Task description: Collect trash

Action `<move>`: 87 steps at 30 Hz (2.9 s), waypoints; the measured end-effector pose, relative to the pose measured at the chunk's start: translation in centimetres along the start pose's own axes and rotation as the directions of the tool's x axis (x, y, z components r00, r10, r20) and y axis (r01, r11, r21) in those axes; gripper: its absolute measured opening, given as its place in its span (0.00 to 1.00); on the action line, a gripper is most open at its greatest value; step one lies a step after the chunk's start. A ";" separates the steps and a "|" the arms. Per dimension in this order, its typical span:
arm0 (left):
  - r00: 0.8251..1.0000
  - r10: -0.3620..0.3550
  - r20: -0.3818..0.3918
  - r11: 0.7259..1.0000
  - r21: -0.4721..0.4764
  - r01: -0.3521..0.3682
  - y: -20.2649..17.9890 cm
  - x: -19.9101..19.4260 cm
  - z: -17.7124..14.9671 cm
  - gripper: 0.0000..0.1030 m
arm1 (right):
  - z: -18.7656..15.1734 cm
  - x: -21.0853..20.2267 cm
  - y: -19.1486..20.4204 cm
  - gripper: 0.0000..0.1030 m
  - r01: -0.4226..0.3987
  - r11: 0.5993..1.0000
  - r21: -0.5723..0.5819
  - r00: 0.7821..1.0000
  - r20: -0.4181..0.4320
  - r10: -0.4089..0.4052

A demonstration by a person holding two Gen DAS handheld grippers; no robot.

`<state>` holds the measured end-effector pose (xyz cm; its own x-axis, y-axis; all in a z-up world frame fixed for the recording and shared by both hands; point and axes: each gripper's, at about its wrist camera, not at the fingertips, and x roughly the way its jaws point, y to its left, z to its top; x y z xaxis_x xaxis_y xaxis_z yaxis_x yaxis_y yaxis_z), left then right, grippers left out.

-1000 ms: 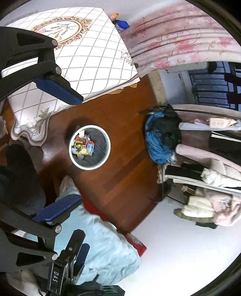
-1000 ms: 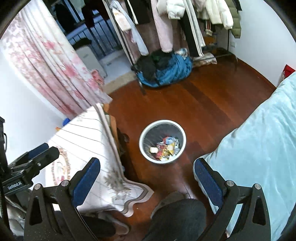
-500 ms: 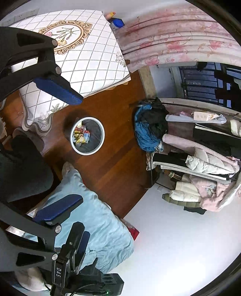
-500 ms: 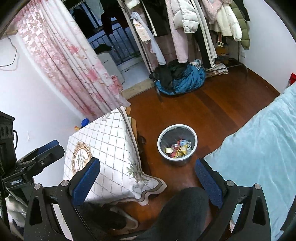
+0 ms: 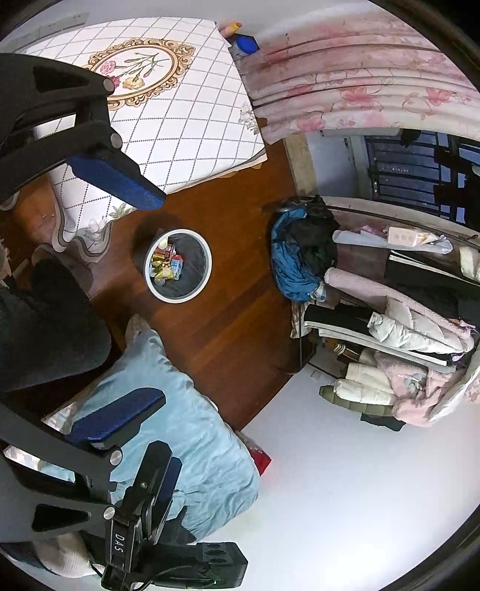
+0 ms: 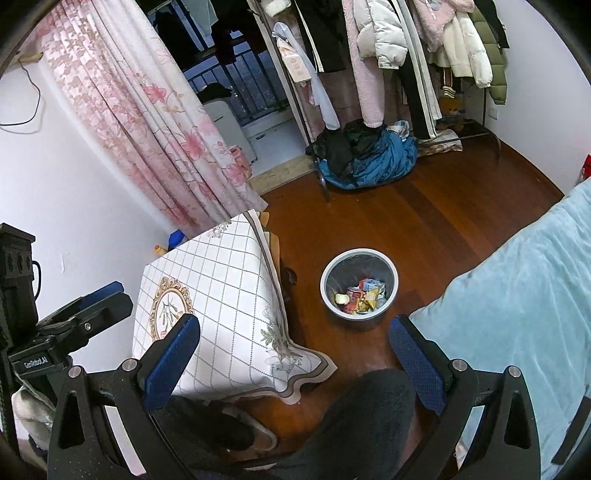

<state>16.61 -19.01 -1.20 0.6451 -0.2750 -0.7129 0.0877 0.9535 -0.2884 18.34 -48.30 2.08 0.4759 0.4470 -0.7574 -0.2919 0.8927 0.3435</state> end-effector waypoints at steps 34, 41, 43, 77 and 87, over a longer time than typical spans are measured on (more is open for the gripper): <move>0.998 -0.018 -0.058 1.000 0.020 0.020 -0.4 0.9 1.8 0.97 | 2.2 0.8 -1.3 1.00 0.026 1.000 0.010 0.999 -0.041 -0.025; 0.998 -0.018 -0.055 1.000 0.024 0.019 -0.4 1.0 2.1 0.97 | 2.6 0.7 -1.4 1.00 0.024 1.000 0.011 0.999 -0.041 -0.024; 0.998 -0.017 -0.054 1.000 0.024 0.018 -0.5 1.0 2.1 0.97 | 2.5 0.7 -1.4 1.00 0.027 1.000 0.011 0.999 -0.039 -0.027; 0.998 -0.022 -0.059 0.999 0.032 0.024 -0.7 1.1 1.8 1.00 | 3.6 0.5 -1.6 1.00 0.018 1.000 -0.019 0.998 -0.053 -0.019; 0.997 -0.023 -0.068 0.999 0.026 0.025 -0.6 1.2 1.3 1.00 | 3.5 1.1 -1.6 1.00 0.011 0.999 -0.037 0.997 -0.075 -0.014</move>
<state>18.33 -19.73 -1.09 0.5900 -0.3046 -0.7477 0.1237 0.9493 -0.2891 22.27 -49.02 2.63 0.4164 0.4293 -0.8015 -0.3172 0.8947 0.3145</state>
